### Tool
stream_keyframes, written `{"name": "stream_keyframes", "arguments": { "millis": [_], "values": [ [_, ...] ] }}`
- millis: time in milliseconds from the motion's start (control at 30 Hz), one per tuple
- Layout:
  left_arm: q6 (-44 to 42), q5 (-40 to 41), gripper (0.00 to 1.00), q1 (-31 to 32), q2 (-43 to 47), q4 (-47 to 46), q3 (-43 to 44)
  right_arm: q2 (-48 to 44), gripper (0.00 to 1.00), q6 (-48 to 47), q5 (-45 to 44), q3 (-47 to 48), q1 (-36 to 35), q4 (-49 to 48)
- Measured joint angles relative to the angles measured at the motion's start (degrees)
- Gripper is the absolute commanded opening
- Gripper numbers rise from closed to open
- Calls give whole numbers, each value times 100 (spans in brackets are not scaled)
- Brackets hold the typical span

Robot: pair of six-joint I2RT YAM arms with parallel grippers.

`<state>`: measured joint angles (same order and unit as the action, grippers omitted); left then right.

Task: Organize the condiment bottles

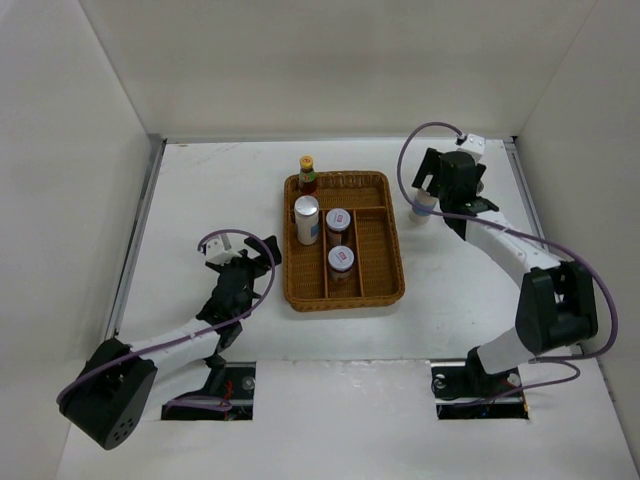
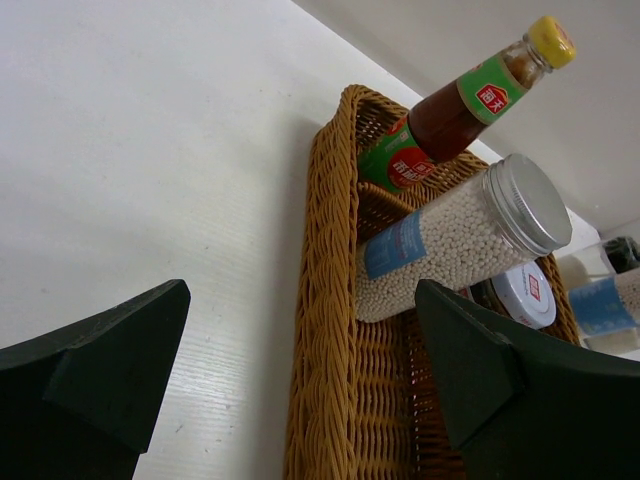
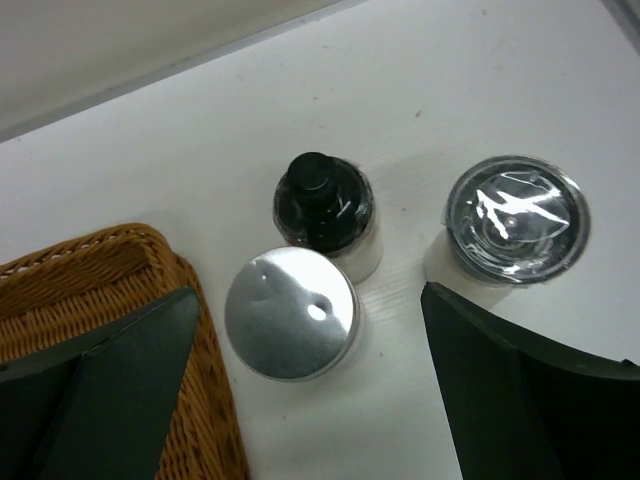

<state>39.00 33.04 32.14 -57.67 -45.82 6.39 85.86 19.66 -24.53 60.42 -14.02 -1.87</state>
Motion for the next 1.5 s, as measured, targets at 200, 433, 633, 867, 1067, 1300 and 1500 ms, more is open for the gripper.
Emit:
{"name": "stream_keyframes", "arguments": {
  "millis": [200, 433, 633, 867, 1067, 1300, 1500],
  "values": [
    [0, -63, 100, -24, -28, -22, 0, 472, 100, -26, 428, 256, 9, 31],
    [0, -76, 100, -24, -61, -28, 2, 898, 69, -98, 479, 382, 9, 192],
    [0, -79, 100, -24, -66, -28, 7, 822, 52, -151, 11, 317, -144, 210],
    [0, -83, 100, -24, -79, -33, 11, -398, 52, -466, -354, 50, -1185, 254],
    [0, -103, 100, -24, -144, -39, 13, -1029, 52, -789, -400, 72, -1991, -337],
    [0, -120, 100, -31, -120, -48, 13, -516, 52, -758, -293, 48, -2142, -369],
    [0, -125, 100, -52, -120, -50, 13, -284, 52, -636, -98, -85, -2271, -363]
  ]
}}
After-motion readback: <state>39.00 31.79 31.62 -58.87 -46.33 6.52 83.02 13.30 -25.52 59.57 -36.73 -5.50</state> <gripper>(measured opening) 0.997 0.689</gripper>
